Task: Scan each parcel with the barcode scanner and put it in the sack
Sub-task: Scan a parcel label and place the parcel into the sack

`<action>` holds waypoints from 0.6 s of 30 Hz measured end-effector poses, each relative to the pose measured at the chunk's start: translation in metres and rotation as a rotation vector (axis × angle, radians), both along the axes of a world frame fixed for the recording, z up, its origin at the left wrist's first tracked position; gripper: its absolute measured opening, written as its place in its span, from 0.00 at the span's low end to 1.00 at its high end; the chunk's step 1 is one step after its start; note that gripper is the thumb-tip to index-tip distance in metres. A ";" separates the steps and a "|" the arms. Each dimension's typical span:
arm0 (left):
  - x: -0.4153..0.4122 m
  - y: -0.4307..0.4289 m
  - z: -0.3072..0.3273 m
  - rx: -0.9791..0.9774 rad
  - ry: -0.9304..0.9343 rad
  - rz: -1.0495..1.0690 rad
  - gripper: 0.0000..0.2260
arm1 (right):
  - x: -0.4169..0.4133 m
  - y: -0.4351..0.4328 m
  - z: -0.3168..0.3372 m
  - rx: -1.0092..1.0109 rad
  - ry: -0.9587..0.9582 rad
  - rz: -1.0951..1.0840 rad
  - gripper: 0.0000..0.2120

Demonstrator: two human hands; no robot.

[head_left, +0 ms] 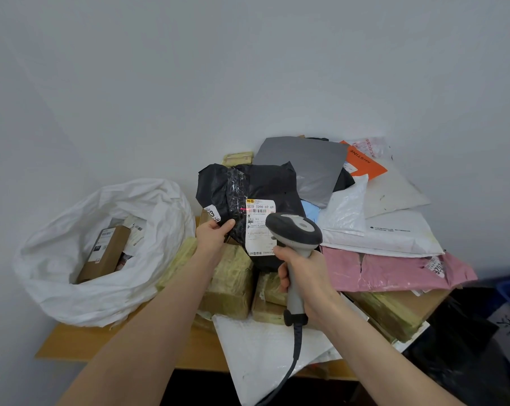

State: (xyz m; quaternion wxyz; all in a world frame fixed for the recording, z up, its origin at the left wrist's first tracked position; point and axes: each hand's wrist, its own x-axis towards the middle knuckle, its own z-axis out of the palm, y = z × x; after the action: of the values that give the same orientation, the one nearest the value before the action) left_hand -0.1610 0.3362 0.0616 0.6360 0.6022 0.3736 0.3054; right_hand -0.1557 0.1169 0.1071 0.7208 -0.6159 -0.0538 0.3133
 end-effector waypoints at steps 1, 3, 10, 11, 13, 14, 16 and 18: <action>0.000 0.001 0.000 0.000 0.000 0.003 0.06 | 0.000 0.000 0.000 -0.001 -0.003 0.004 0.08; 0.001 0.002 -0.001 0.008 0.005 0.002 0.05 | -0.001 0.000 -0.001 -0.004 -0.010 0.006 0.09; 0.000 0.009 -0.006 0.032 0.034 0.003 0.02 | -0.003 0.003 0.002 0.035 0.014 0.015 0.09; -0.001 0.010 -0.006 0.025 0.044 0.007 0.03 | -0.004 0.005 0.004 0.048 0.022 0.011 0.08; -0.006 0.012 -0.003 0.019 0.056 0.020 0.02 | -0.004 0.011 0.007 0.078 0.041 0.007 0.07; -0.010 0.015 -0.001 0.025 0.051 0.028 0.03 | -0.004 0.017 0.009 0.091 0.049 0.013 0.07; -0.021 0.024 0.007 0.046 0.035 0.054 0.03 | -0.007 0.032 0.014 0.112 0.059 0.039 0.06; -0.034 0.041 0.019 0.066 0.024 0.105 0.03 | -0.011 0.053 0.020 0.133 0.067 0.067 0.06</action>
State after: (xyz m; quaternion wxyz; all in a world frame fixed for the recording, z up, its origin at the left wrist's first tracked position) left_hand -0.1951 0.3773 0.0806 0.5943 0.6062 0.4020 0.3433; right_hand -0.1670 0.1704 0.1273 0.7508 -0.5535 -0.0708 0.3534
